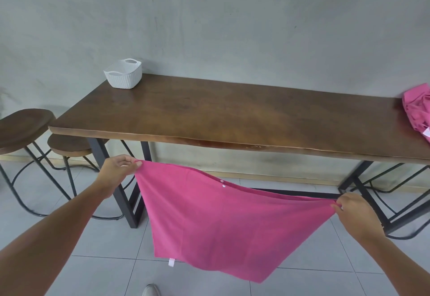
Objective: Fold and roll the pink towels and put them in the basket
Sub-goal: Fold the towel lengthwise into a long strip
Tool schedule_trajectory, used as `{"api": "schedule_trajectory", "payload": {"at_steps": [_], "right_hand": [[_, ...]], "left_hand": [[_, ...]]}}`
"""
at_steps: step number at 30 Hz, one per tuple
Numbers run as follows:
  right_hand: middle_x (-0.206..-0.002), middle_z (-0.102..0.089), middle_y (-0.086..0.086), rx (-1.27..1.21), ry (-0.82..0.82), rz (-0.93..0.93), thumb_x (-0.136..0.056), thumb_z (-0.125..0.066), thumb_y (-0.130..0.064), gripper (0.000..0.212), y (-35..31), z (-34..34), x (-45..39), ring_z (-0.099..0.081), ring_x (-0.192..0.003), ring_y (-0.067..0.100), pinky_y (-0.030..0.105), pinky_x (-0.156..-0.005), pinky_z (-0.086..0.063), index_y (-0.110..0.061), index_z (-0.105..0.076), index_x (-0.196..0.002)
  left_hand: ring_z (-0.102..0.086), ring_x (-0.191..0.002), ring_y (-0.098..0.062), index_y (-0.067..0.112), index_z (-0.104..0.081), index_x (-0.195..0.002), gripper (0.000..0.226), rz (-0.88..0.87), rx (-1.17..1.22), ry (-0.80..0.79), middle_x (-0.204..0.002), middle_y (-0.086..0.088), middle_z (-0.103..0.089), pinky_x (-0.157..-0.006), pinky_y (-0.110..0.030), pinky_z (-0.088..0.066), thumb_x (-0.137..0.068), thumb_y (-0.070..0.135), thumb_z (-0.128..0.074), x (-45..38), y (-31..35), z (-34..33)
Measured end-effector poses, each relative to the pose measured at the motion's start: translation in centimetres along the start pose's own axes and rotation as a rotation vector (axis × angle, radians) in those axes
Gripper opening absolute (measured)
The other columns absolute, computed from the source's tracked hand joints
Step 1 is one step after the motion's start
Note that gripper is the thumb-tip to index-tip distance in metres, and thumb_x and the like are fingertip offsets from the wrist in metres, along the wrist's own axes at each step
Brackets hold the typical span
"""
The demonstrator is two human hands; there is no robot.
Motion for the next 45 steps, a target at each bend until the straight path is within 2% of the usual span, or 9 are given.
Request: {"api": "schedule_trajectory", "payload": {"at_steps": [11, 17, 21, 24, 29, 32, 37, 41, 45], "right_hand": [[-0.044, -0.045, 0.005, 0.129, 0.02, 0.054, -0.068, -0.088, -0.004, 0.042, 0.1, 0.7, -0.3, -0.047, -0.043, 0.027, 0.033, -0.048, -0.042, -0.004, -0.052, -0.046], [-0.042, -0.039, 0.002, 0.107, -0.036, 0.017, -0.068, -0.083, 0.003, 0.045, 0.3, 0.2, -0.8, -0.042, -0.04, 0.025, 0.029, -0.043, -0.035, -0.007, -0.045, -0.045], [-0.048, -0.029, -0.006, 0.087, -0.037, -0.01, -0.073, -0.074, 0.004, 0.045, -0.2, 0.9, -1.1, -0.041, -0.045, 0.023, 0.028, -0.047, -0.031, -0.012, -0.037, -0.053], [-0.052, -0.041, -0.001, 0.088, -0.033, -0.042, -0.084, -0.061, 0.0, 0.027, -1.2, 1.8, -1.6, -0.044, -0.049, 0.022, 0.03, -0.045, -0.029, -0.011, -0.04, -0.07], [-0.058, -0.044, 0.0, -0.009, -0.004, -0.042, -0.088, -0.068, -0.006, 0.016, -1.8, 2.5, -3.1, -0.045, -0.058, 0.027, 0.035, -0.051, -0.036, -0.006, -0.053, -0.093], [-0.063, -0.051, 0.001, -0.065, 0.03, -0.074, -0.089, -0.07, -0.009, 0.022, -2.2, 2.3, -4.5, -0.05, -0.065, 0.029, 0.036, -0.057, -0.041, -0.01, -0.056, -0.073], [-0.076, -0.06, 0.002, -0.436, 0.027, -0.23, -0.099, -0.057, -0.014, 0.02, -4.1, 1.4, -7.4, -0.057, -0.076, 0.026, 0.043, -0.07, -0.048, -0.014, -0.059, -0.079], [-0.081, -0.065, 0.007, -0.608, 0.067, -0.324, -0.101, -0.056, -0.015, 0.014, -6.0, 0.5, -10.2, -0.063, -0.08, 0.031, 0.042, -0.073, -0.048, -0.008, -0.062, -0.09], [-0.085, -0.065, 0.01, -0.636, 0.11, -0.364, -0.1, -0.053, -0.014, 0.013, -7.5, -0.2, -13.6, -0.059, -0.084, 0.031, 0.039, -0.075, -0.042, -0.007, -0.064, -0.096]], "left_hand": [[-0.071, -0.092, -0.036, -0.008, -0.068, -0.083, 0.018, 0.048, 0.004, 0.069, -0.092, -0.022, -0.073, -0.093, -0.042, -0.055, -0.084, 0.006, -0.078, -0.7, 0.5, 0.0], [-0.066, -0.074, -0.022, -0.011, -0.065, -0.083, 0.019, 0.028, -0.125, 0.076, -0.078, -0.014, -0.069, -0.085, -0.037, -0.055, -0.086, 0.005, -0.075, -0.9, 1.3, -0.2], [-0.067, -0.076, -0.026, -0.008, -0.063, -0.082, 0.018, 0.027, -0.165, 0.058, -0.083, -0.017, -0.069, -0.085, -0.039, -0.056, -0.087, 0.005, -0.074, -1.3, 1.8, 0.0], [-0.067, -0.082, -0.028, -0.008, -0.062, -0.089, 0.017, 0.021, -0.175, 0.035, -0.09, -0.02, -0.07, -0.081, -0.034, -0.055, -0.087, 0.004, -0.074, -1.9, 2.3, 0.1], [-0.063, -0.081, -0.024, 0.007, -0.063, -0.101, 0.017, 0.018, -0.28, 0.045, -0.096, -0.012, -0.07, -0.07, -0.032, -0.049, -0.088, 0.008, -0.074, -3.8, 3.1, 0.7], [-0.058, -0.068, -0.022, 0.018, -0.067, -0.103, 0.016, -0.027, -0.382, 0.106, -0.092, -0.006, -0.069, -0.06, -0.03, -0.045, -0.09, 0.009, -0.071, -5.3, 4.1, 1.1], [-0.057, -0.078, -0.025, 0.012, -0.071, -0.09, 0.007, -0.094, -0.496, 0.239, -0.082, -0.008, -0.065, -0.06, -0.016, -0.041, -0.092, 0.007, -0.066, -7.6, 4.8, 1.5], [-0.059, -0.084, -0.028, 0.008, -0.068, -0.09, 0.009, -0.087, -0.48, 0.278, -0.086, -0.01, -0.066, -0.072, -0.03, -0.041, -0.095, 0.009, -0.061, -9.8, 4.1, 2.1], [-0.064, -0.076, -0.03, 0.014, -0.065, -0.082, 0.014, -0.068, -0.443, 0.256, -0.083, -0.01, -0.067, -0.063, -0.029, -0.045, -0.095, 0.008, -0.061, -12.6, 3.2, 2.4]]}}
Point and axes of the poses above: each hand's wrist, its own x-axis away from the middle knuckle, its own z-axis out of the back of the hand, y = z × x, the point moved 4 cm from there along -x, towards the middle knuckle
